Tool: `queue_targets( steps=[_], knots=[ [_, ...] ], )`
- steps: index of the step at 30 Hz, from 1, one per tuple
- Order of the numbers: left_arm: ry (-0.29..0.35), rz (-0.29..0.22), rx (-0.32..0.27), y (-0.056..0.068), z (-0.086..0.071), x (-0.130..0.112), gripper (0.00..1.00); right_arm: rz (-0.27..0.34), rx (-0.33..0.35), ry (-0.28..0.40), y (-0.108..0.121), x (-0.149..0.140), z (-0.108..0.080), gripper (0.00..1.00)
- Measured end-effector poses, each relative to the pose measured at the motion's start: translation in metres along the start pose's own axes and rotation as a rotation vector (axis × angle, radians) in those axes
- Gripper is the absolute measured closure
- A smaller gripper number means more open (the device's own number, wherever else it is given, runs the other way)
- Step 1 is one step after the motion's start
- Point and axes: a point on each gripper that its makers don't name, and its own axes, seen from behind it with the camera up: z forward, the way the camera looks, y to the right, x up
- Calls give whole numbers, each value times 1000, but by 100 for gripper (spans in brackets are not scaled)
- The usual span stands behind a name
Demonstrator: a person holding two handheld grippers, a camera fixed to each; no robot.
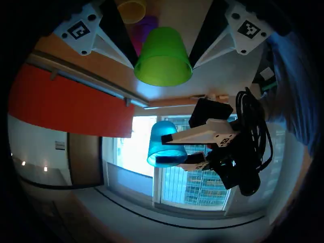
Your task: Pour water
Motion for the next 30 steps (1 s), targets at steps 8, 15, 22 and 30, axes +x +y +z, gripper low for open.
queue_targets(
  steps=[8, 15, 22, 30],
  knots=[
    [21, 79, 7, 1, -1, 15, 13, -2, 30, 1, -10, -3, 3, 9],
    [23, 146, 16, 0, -1, 22, 13, -8, 51, -2, -18, -5, 5, 9],
    [27, 210, 14, 2, 1, 28, 13, -10, 61, -4, -20, -6, 7, 9],
    [29, 291, 21, 1, 3, 32, 13, -9, 67, -2, -20, -5, 9, 9]
  ],
)
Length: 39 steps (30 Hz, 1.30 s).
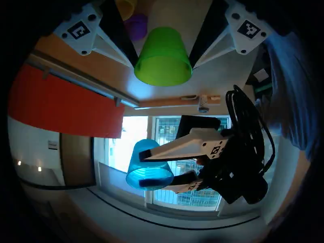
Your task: Pour water
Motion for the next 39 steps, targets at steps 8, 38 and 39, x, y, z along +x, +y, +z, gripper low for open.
queue_targets(
  steps=[8, 38, 39],
  knots=[
    [3, 57, 9, -1, 0, 0, 13, 2, 0, 2, 3, 0, 1, 10],
    [-6, 209, 11, -2, 8, 4, 13, 5, -10, 14, 11, 1, 0, 10],
    [-6, 213, 11, -3, 8, 4, 13, 5, -11, 14, 11, 1, 0, 10]
  ],
)
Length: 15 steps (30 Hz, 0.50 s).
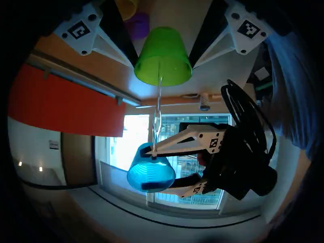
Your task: Pour water
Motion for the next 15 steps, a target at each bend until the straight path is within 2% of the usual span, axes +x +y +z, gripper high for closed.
queue_targets(
  steps=[15],
  knots=[
    [4, 66, -2, -6, 3, 4, 13, -1, -8, 3, 4, -1, -2, 10]
  ],
)
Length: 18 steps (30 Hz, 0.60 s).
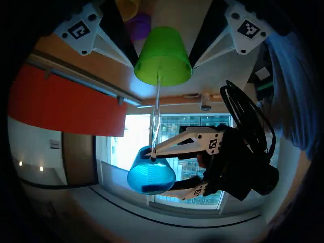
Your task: Pour water
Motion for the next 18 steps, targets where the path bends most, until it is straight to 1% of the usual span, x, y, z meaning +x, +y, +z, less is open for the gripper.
queue_targets(
  steps=[9, 18],
  knots=[
    [2, 54, -1, -4, 0, 1, 13, -1, -5, 2, 2, 0, 0, 10],
    [8, 94, 0, -2, 3, 5, 13, -5, -8, 7, 1, 3, 0, 10]
  ],
)
